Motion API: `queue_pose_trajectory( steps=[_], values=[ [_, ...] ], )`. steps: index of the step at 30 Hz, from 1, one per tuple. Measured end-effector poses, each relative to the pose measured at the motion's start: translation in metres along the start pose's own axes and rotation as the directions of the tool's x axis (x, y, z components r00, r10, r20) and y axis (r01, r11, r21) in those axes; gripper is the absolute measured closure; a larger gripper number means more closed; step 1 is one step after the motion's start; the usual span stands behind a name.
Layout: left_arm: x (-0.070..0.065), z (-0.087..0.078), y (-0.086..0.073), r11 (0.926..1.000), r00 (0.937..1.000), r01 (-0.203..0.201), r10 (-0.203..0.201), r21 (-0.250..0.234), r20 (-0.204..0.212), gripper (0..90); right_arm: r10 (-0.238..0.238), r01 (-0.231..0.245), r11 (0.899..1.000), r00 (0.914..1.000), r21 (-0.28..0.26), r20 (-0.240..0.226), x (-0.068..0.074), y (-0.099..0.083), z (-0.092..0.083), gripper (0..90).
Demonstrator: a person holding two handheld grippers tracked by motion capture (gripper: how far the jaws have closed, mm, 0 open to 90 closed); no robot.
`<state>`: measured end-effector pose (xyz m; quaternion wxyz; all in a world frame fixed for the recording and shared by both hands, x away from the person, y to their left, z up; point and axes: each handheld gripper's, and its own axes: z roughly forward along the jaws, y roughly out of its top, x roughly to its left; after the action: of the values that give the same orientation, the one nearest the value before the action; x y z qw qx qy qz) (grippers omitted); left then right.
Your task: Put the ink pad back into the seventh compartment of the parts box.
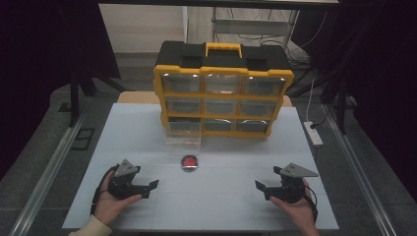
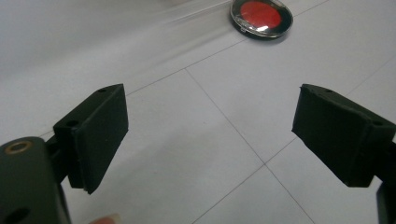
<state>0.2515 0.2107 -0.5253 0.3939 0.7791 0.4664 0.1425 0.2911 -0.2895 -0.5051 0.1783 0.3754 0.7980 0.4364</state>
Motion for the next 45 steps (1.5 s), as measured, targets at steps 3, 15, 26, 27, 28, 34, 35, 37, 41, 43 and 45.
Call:
queue_pose_trajectory(
  steps=[3, 15, 26, 27, 28, 34, 35, 37, 41, 43, 45],
  values=[
    [0.000, 0.000, 0.000, 1.0000, 1.0000, -0.002, 0.002, 0.000, -0.002, 11.6, 0.003, -0.003, 1.000, 1.0000, 0.004, -0.005, 0.000, 0.000, 0.001, 8.3],
    [-0.001, -0.002, 0.001, 0.9999, 0.9999, -0.011, 0.011, 0.003, -0.003, 11.7, 0.004, -0.004, 1.000, 1.0000, 0.005, 0.005, 0.000, 0.000, 0.001, 8.7],
    [-0.006, -0.007, 0.002, 0.9997, 0.9996, -0.026, 0.026, 0.005, 0.006, 11.8, -0.003, 0.003, 1.000, 1.0000, 0.007, 0.009, 0.002, 0.003, 0.003, 9.0],
    [-0.007, -0.008, 0.002, 0.9997, 0.9997, -0.025, 0.025, 0.003, 0.006, 11.8, -0.003, 0.003, 1.000, 1.0000, 0.007, 0.009, 0.002, 0.003, 0.003, 9.0],
    [-0.007, -0.008, 0.002, 0.9997, 0.9997, -0.025, 0.025, 0.003, 0.006, 11.8, -0.003, 0.003, 1.000, 1.0000, 0.007, 0.007, 0.002, 0.003, 0.003, 9.0],
    [-0.008, -0.006, 0.003, 0.9995, 0.9997, -0.025, 0.025, 0.018, 0.007, 11.9, -0.003, 0.003, 1.000, 0.9999, 0.005, 0.011, 0.001, 0.003, 0.002, 9.1],
    [-0.008, -0.005, 0.004, 0.9995, 0.9997, -0.025, 0.024, 0.019, 0.009, 11.9, -0.002, 0.002, 1.000, 1.0000, 0.003, 0.009, 0.001, 0.003, 0.002, 9.2],
    [-0.009, -0.005, 0.004, 0.9995, 0.9997, -0.025, 0.025, 0.021, 0.008, 12.0, -0.002, 0.002, 1.000, 1.0000, 0.005, 0.007, 0.001, 0.003, 0.002, 9.2],
    [-0.010, -0.004, 0.005, 0.9993, 0.9997, -0.023, 0.023, 0.029, 0.009, 12.0, -0.005, 0.005, 1.000, 1.0000, 0.006, 0.006, 0.002, 0.003, 0.002, 9.2],
    [-0.012, -0.004, 0.006, 0.9991, 0.9995, -0.029, 0.028, 0.032, 0.012, 11.9, -0.003, 0.003, 1.000, 1.0000, 0.009, 0.006, 0.001, 0.002, 0.003, 9.2],
    [-0.014, -0.005, 0.008, 0.9988, 0.9992, -0.037, 0.037, 0.032, 0.014, 11.9, -0.002, 0.002, 1.000, 1.0000, 0.010, 0.006, 0.001, 0.002, 0.003, 9.2]
  ],
)
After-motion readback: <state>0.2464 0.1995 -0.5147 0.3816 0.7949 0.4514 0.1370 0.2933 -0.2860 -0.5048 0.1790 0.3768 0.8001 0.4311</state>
